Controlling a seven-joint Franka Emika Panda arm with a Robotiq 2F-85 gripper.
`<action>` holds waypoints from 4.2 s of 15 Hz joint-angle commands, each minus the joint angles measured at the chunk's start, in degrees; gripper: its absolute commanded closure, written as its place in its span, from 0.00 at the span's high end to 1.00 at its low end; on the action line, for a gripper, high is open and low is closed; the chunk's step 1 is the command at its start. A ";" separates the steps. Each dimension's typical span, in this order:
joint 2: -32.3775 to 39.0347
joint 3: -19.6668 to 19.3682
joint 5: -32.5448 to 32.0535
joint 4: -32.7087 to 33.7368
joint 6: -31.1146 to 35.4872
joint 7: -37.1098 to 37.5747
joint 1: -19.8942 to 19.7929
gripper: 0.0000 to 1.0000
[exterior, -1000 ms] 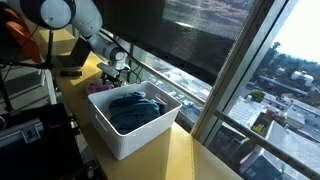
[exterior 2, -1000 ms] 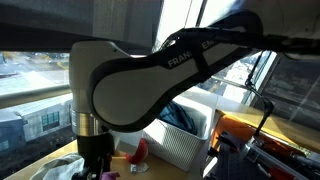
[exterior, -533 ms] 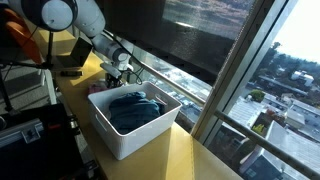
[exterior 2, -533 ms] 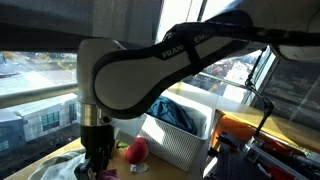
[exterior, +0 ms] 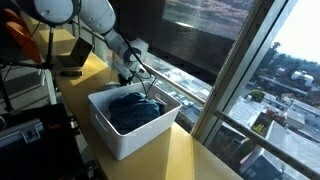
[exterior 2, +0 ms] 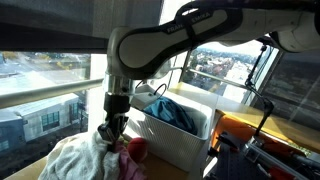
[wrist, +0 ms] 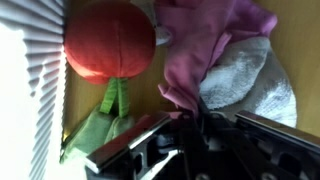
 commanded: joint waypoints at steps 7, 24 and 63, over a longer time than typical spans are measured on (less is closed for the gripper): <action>-17.47 1.07 4.31 -14.28 -0.41 -3.24 -2.79 0.02; -58.91 -4.64 5.82 -27.69 -0.06 -7.74 -5.27 0.02; -54.68 -11.34 4.42 -48.65 11.21 -9.21 -8.39 0.02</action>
